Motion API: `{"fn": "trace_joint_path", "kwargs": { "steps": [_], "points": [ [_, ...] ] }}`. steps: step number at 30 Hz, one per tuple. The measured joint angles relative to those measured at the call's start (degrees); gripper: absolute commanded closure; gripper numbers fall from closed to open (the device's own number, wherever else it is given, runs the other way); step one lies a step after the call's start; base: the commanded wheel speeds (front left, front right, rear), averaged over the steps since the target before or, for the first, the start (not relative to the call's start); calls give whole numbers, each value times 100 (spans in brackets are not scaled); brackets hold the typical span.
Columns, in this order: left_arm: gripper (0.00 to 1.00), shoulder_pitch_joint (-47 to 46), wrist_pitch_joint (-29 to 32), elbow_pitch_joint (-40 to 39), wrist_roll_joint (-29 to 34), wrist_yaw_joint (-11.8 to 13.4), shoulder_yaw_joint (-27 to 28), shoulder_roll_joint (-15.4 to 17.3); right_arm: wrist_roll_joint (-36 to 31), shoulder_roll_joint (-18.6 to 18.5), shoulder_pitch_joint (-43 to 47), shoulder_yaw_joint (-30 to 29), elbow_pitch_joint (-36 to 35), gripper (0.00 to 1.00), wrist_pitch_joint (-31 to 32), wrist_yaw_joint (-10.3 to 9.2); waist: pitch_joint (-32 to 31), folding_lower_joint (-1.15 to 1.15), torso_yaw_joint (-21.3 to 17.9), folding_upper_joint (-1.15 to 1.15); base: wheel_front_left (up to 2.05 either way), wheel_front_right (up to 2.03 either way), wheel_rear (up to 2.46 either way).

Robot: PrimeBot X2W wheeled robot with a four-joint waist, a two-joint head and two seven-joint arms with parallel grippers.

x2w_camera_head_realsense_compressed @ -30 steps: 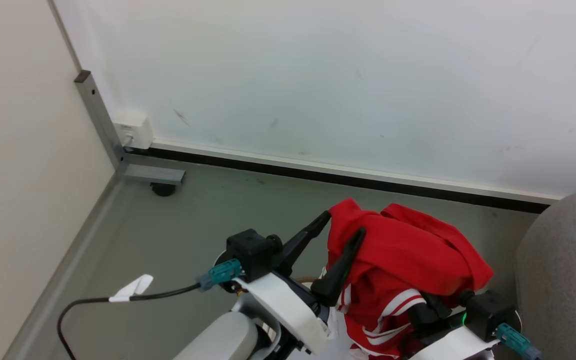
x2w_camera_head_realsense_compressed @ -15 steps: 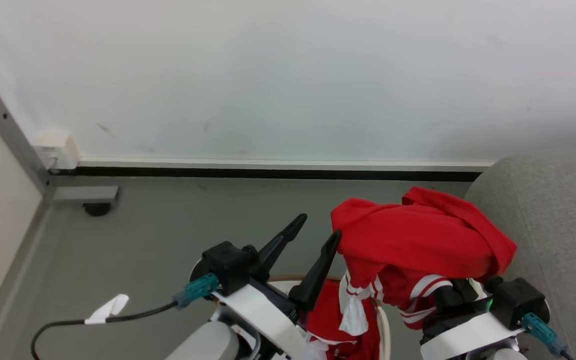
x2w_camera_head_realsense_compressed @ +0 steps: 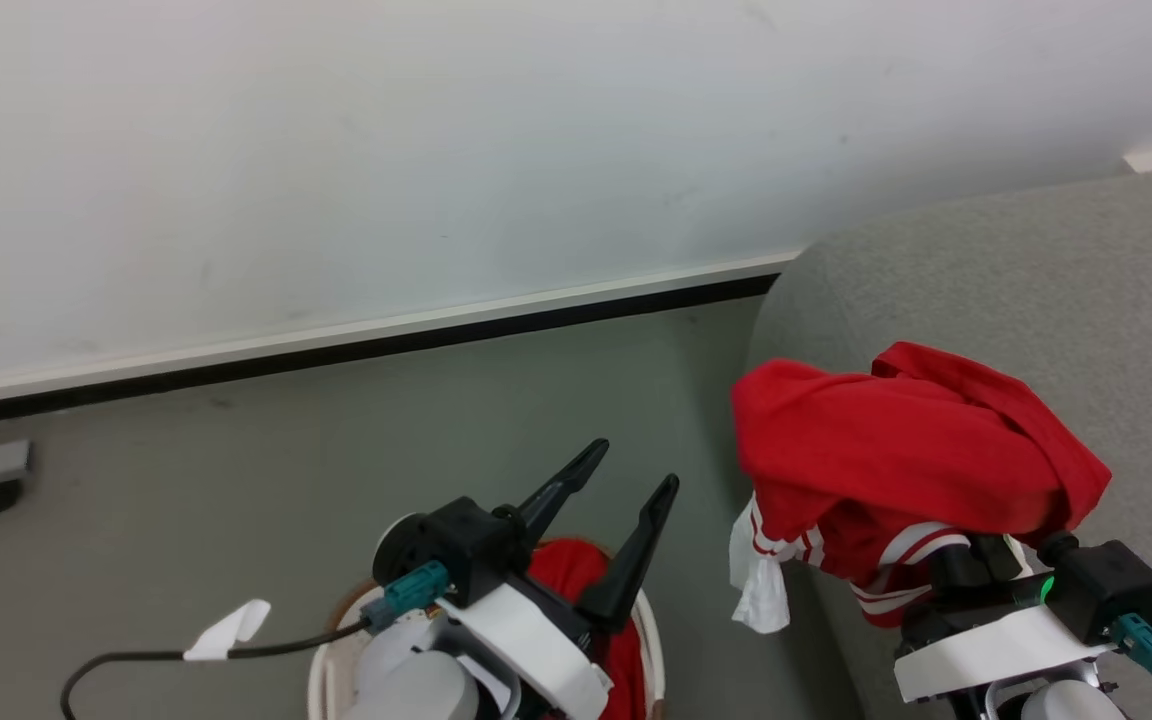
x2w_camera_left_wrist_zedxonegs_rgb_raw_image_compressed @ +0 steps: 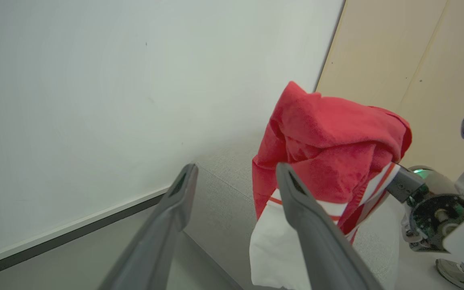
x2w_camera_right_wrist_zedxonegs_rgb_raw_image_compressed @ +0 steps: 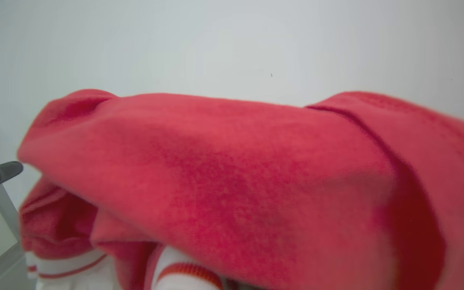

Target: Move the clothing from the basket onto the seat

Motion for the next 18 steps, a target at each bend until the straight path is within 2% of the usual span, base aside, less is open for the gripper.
{"fn": "trace_joint_path", "kwargs": {
  "steps": [11, 18],
  "points": [
    [0, -32, -30, 277, 253, 0, -70, 11, -55, -2, 8, -263, -118, 100, 0, 0, 270, 0, -872, 0, 0, 0, 0],
    [0, -69, -34, 378, 301, -26, -66, -8, -75, 16, 6, -356, -165, 100, 0, 0, 426, 0, -1089, 0, 0, 0, 0]
  ]
}}
